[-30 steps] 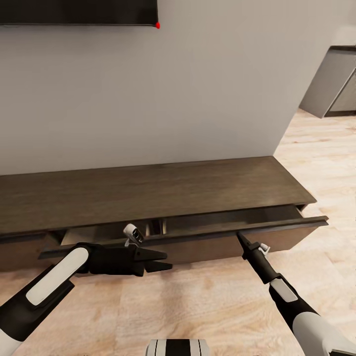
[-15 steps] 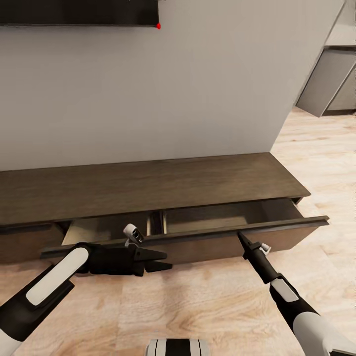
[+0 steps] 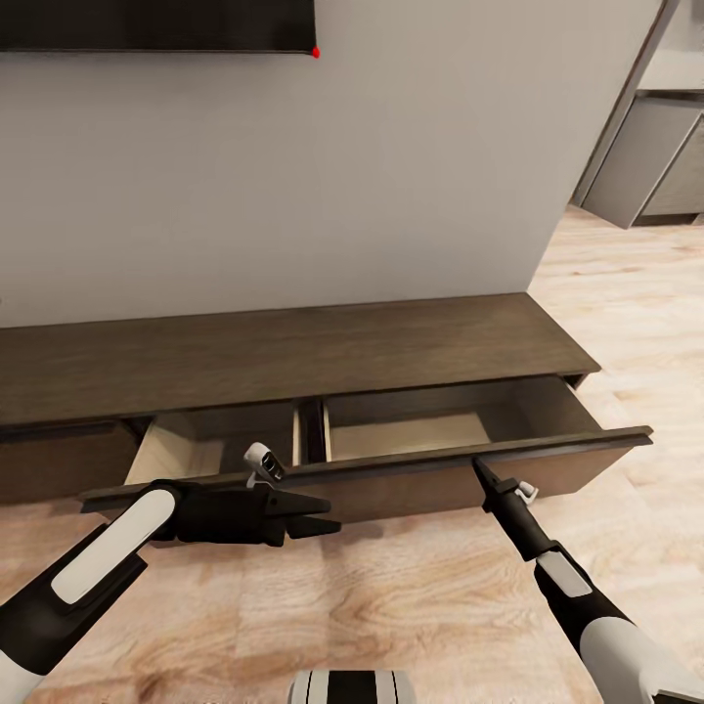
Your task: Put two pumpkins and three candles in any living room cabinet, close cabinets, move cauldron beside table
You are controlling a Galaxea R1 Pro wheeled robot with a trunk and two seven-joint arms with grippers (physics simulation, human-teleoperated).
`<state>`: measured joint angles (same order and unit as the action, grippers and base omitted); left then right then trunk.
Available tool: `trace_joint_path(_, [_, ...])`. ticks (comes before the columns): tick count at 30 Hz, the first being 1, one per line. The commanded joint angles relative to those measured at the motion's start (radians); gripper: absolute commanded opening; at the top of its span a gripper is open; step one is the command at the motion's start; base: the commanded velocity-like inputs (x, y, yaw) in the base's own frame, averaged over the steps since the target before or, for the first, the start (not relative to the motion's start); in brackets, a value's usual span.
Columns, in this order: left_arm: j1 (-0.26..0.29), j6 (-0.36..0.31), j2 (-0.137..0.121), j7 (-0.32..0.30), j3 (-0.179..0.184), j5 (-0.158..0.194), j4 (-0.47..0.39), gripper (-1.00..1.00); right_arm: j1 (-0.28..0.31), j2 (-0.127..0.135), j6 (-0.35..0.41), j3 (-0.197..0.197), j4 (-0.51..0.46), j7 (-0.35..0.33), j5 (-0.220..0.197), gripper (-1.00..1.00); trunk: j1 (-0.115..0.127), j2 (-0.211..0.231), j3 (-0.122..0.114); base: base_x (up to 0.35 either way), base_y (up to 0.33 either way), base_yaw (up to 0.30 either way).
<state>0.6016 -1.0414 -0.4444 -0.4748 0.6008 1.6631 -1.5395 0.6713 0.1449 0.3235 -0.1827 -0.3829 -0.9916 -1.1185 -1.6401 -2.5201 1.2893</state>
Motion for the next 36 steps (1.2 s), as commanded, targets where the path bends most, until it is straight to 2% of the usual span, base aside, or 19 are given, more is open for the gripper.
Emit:
trace_joint_path(1, [0.001, 0.0, 0.0, -0.008, 0.002, -0.005, 0.001, 1.0, 0.001, -0.001, 0.02, 0.057, 0.0, -0.03, -0.007, -1.0, 0.0, 0.0, 0.001, -0.095, 0.0, 0.0])
trace_joint_path(13, [0.001, 0.001, -0.001, -0.008, 0.002, -0.005, 0.001, 1.0, 0.001, -0.001, 0.02, 0.057, -0.001, -0.03, -0.007, -1.0, 0.0, 0.0, 0.001, -0.139, 0.0, 0.0])
trace_joint_path(36, [0.001, 0.001, 0.0, -0.008, 0.002, -0.006, 0.001, 1.0, 0.001, -0.001, 0.02, 0.057, -0.001, -0.032, -0.007, -1.0, 0.0, 0.0, 0.001, -0.069, 0.0, 0.0])
